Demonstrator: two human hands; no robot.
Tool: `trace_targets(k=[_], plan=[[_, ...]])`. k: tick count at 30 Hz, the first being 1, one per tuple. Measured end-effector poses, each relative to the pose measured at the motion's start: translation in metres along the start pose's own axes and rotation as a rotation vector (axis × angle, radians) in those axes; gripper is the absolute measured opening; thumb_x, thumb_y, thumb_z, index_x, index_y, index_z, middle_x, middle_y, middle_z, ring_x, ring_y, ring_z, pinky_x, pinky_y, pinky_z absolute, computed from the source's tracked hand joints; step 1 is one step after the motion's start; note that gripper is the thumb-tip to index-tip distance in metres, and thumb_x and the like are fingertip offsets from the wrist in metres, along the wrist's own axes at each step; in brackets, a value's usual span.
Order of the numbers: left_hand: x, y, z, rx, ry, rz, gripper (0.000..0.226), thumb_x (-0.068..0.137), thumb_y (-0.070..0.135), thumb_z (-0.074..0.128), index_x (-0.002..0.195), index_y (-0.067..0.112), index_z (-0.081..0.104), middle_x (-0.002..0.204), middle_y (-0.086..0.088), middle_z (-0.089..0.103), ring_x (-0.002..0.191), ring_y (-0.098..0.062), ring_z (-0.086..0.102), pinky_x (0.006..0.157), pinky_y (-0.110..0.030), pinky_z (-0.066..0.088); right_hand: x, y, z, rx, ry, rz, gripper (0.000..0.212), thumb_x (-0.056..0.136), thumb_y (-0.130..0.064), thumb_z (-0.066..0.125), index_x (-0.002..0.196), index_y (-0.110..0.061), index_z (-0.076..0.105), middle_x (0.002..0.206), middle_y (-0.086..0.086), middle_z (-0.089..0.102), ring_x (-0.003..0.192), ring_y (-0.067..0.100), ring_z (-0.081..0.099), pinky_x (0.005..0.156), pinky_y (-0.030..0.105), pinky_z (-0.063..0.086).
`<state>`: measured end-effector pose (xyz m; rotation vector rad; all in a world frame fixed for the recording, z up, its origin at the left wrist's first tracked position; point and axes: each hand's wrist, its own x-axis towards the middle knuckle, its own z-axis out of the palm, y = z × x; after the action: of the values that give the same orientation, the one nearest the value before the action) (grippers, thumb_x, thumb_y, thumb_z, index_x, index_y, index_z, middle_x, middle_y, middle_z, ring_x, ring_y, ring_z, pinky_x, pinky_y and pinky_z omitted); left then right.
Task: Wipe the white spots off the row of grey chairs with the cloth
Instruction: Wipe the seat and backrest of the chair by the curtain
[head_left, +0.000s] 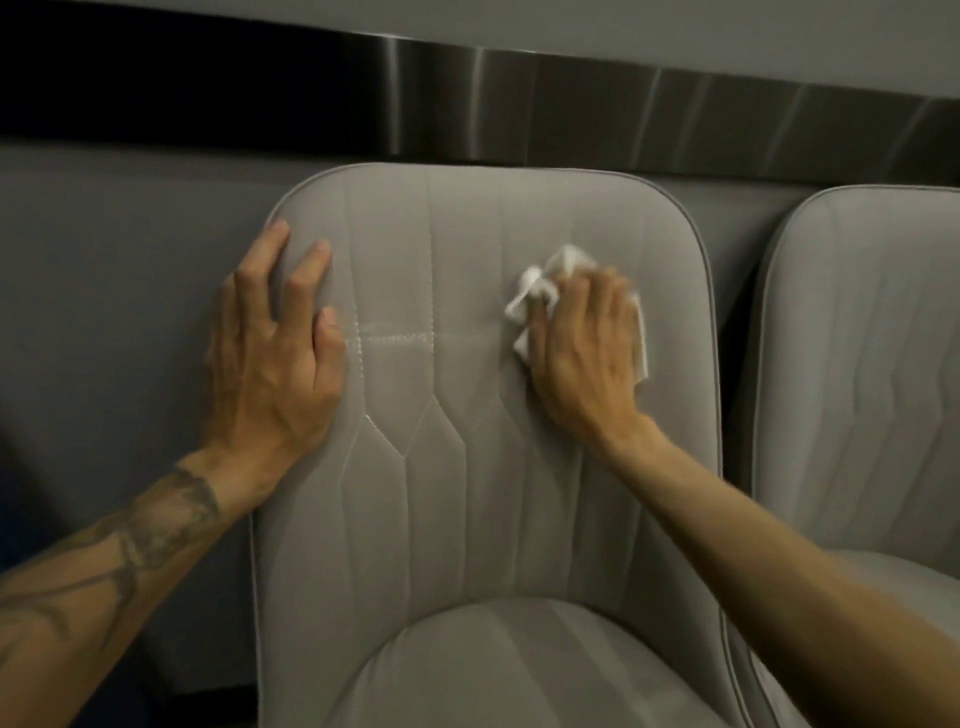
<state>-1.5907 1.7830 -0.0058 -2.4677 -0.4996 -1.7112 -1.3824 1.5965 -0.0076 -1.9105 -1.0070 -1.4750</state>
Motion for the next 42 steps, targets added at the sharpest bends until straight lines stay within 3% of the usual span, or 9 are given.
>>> trace_targets(k=[4,11,16,23,26,29,34,37,42], plan=[[0.000,0.000,0.002,-0.007,0.018,-0.002,0.050,0.104,0.023,0.043,0.153,0.015,0.041,0.162,-0.018,0.031,0.134,-0.044,0.042,0.107,-0.056,0.040,-0.004,0.022,-0.013,0.001,-0.141,-0.265,0.020,0.104,-0.028,0.047,0.111,-0.010,0.046,0.103,0.017,0.049,0.087,0.032,0.042,0.077,0.044,0.034],[-0.002,-0.004,0.006,-0.006,0.029,0.005,0.051,0.104,0.025,0.043,0.154,0.018,0.039,0.162,-0.016,0.030,0.136,-0.042,0.041,0.108,-0.054,0.038,0.043,0.010,-0.001,-0.080,0.111,0.215,0.031,0.107,-0.034,0.036,0.111,-0.007,0.052,0.103,0.016,0.054,0.090,0.032,0.050,0.081,0.042,0.039],[-0.002,-0.004,0.007,-0.021,0.027,0.000,0.050,0.104,0.024,0.041,0.153,0.018,0.040,0.162,-0.016,0.030,0.137,-0.043,0.042,0.107,-0.058,0.042,-0.017,0.002,-0.010,-0.044,-0.100,-0.088,0.018,0.103,-0.027,0.049,0.109,-0.010,0.048,0.099,0.016,0.053,0.085,0.033,0.048,0.077,0.042,0.034],[-0.003,-0.004,0.007,-0.040,0.027,-0.008,0.050,0.105,0.026,0.040,0.154,0.020,0.039,0.162,-0.013,0.029,0.138,-0.043,0.042,0.107,-0.059,0.044,0.069,0.022,-0.002,-0.149,0.140,0.180,0.026,0.105,-0.033,0.038,0.105,-0.010,0.050,0.102,0.015,0.055,0.088,0.030,0.050,0.078,0.042,0.039],[-0.002,-0.004,0.008,-0.040,0.029,-0.014,0.050,0.104,0.026,0.040,0.154,0.021,0.040,0.162,-0.013,0.029,0.139,-0.042,0.041,0.107,-0.058,0.044,0.002,0.008,-0.009,-0.079,-0.024,0.003,0.027,0.106,-0.031,0.042,0.119,-0.008,0.049,0.104,0.016,0.053,0.090,0.032,0.047,0.078,0.045,0.039],[-0.003,-0.005,0.009,-0.034,0.034,-0.010,0.050,0.104,0.026,0.041,0.154,0.020,0.040,0.163,-0.013,0.030,0.138,-0.042,0.042,0.106,-0.057,0.045,-0.007,0.025,-0.018,-0.054,-0.168,-0.205,0.020,0.104,-0.028,0.047,0.112,-0.009,0.047,0.103,0.017,0.052,0.087,0.033,0.048,0.077,0.044,0.036],[-0.004,-0.007,0.011,-0.025,0.043,-0.005,0.049,0.105,0.027,0.041,0.154,0.021,0.039,0.163,-0.013,0.030,0.139,-0.041,0.041,0.108,-0.056,0.042,0.060,0.039,-0.011,-0.096,0.040,0.072,0.028,0.106,-0.033,0.036,0.104,-0.009,0.050,0.105,0.016,0.052,0.092,0.031,0.048,0.081,0.042,0.038],[-0.003,-0.007,0.010,-0.025,0.043,0.008,0.048,0.106,0.027,0.040,0.154,0.020,0.039,0.163,-0.015,0.031,0.142,-0.039,0.039,0.113,-0.052,0.038,0.029,0.025,-0.003,-0.129,0.093,0.186,0.029,0.107,-0.032,0.037,0.113,-0.006,0.051,0.103,0.017,0.053,0.091,0.033,0.050,0.080,0.045,0.041],[-0.003,-0.005,0.010,-0.025,0.044,0.012,0.048,0.107,0.026,0.039,0.153,0.016,0.040,0.161,-0.019,0.033,0.142,-0.041,0.040,0.114,-0.052,0.037,-0.076,0.013,-0.015,-0.029,-0.230,-0.239,0.022,0.103,-0.029,0.049,0.116,-0.011,0.044,0.102,0.015,0.054,0.085,0.033,0.050,0.077,0.042,0.035]])
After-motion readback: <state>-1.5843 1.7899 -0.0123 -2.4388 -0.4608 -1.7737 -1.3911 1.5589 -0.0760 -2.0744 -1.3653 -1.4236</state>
